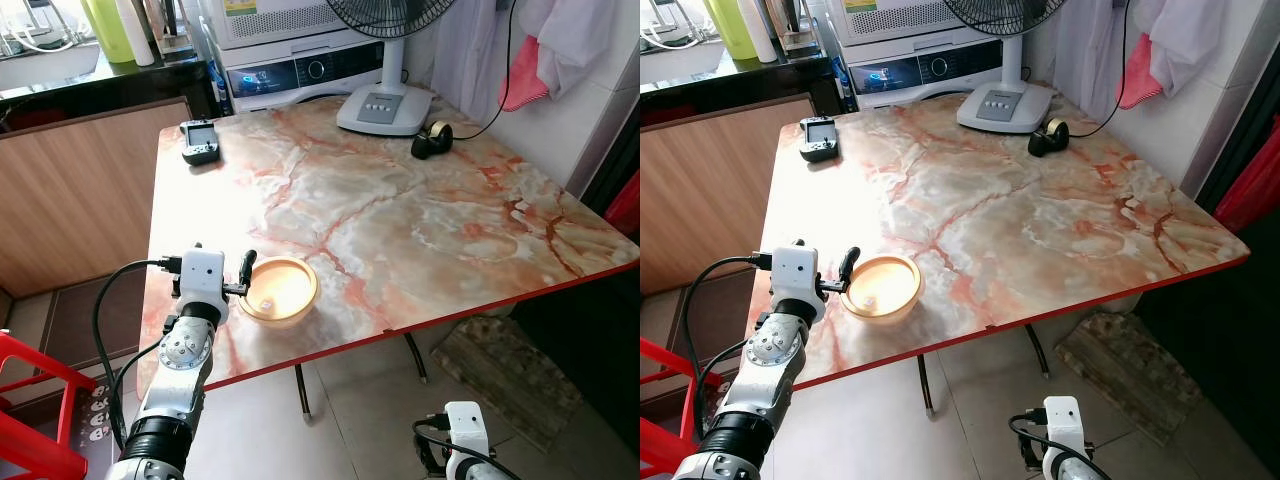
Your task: Restocking fridge
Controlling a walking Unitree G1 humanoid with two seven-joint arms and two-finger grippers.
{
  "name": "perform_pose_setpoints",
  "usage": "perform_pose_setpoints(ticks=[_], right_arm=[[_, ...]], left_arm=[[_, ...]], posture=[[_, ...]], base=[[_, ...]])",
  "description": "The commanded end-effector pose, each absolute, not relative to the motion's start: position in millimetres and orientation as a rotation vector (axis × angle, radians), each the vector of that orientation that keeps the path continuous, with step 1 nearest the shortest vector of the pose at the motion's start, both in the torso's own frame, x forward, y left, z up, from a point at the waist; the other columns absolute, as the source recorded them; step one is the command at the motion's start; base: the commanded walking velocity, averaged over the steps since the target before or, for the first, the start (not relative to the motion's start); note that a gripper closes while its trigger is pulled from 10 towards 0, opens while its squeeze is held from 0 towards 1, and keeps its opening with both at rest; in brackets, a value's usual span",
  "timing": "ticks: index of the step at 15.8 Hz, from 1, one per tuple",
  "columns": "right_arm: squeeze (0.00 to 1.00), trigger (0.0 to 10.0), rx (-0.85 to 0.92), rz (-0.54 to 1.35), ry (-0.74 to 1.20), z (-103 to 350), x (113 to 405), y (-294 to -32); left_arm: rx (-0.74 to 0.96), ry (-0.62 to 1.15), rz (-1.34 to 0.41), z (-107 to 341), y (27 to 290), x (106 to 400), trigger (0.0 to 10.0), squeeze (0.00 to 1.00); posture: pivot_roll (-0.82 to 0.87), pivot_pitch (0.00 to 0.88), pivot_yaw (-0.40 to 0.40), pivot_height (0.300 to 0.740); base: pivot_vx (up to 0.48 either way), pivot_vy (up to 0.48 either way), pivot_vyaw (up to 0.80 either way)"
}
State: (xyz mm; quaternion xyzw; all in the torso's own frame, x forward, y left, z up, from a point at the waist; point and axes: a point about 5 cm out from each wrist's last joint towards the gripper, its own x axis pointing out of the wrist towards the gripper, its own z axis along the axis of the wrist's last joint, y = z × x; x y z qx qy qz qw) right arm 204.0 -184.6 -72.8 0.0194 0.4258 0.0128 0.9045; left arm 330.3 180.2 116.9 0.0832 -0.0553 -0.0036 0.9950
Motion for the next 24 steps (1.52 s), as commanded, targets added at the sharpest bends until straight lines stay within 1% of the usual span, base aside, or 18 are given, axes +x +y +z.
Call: perform_pose_setpoints(ticks=[1,6,7,8,9,14,20,22,24], right_arm=[[0.00,10.0,0.054,0.023,0.876,-73.2,203.7,-182.3],[0.00,10.0,0.054,0.023,0.876,-73.2,203.7,-182.3],[0.00,10.0,0.062,0.013,0.880,-73.5,203.3,-182.3],[0.00,10.0,0.123,-0.044,0.866,-74.2,201.8,-182.7],[0.00,10.0,0.146,-0.066,0.860,-74.5,201.0,-183.1],[0.00,10.0,0.147,-0.062,0.861,-74.8,200.6,-182.2],[0.00,10.0,0.157,-0.067,0.864,-76.2,198.3,-180.0],[0.00,10.0,0.158,-0.069,0.863,-76.3,198.2,-179.8],[0.00,10.0,0.158,-0.070,0.862,-76.1,198.4,-180.0]], left_arm=[[0.156,-0.111,-0.004,118.3,182.4,330.9,10.0,0.00],[0.156,-0.111,-0.004,118.3,182.4,330.9,10.0,0.00],[0.155,-0.111,-0.004,118.4,182.3,331.0,10.0,0.00],[0.061,-0.133,-0.077,121.2,172.8,327.9,10.0,0.00],[0.022,-0.145,-0.107,122.4,168.7,326.1,10.0,0.00],[0.026,-0.146,-0.110,123.0,168.7,326.4,10.0,0.00],[-0.262,-0.061,-0.113,114.0,176.1,326.4,10.0,0.00],[-0.328,-0.044,-0.083,108.8,181.1,325.7,10.0,0.00],[-0.355,-0.028,-0.084,104.2,183.1,323.7,10.0,0.00]], posture=[[0.00,0.000,0.066,0.740],[0.00,0.000,0.066,0.740],[0.00,0.000,0.000,0.740],[-0.03,0.000,0.075,0.740],[-0.03,0.000,0.075,0.740],[-0.03,0.000,0.081,0.740],[-0.03,0.000,0.093,0.740],[-0.04,0.000,0.092,0.740],[-0.03,0.000,0.090,0.740]], base=[[0.000,0.000,0.00],[0.000,0.000,0.00],[0.000,0.000,0.00],[0.000,0.000,0.00],[0.000,0.000,0.00],[0.000,0.000,0.00],[0.000,0.000,0.00],[0.000,0.000,0.00],[0.000,0.000,0.00]])
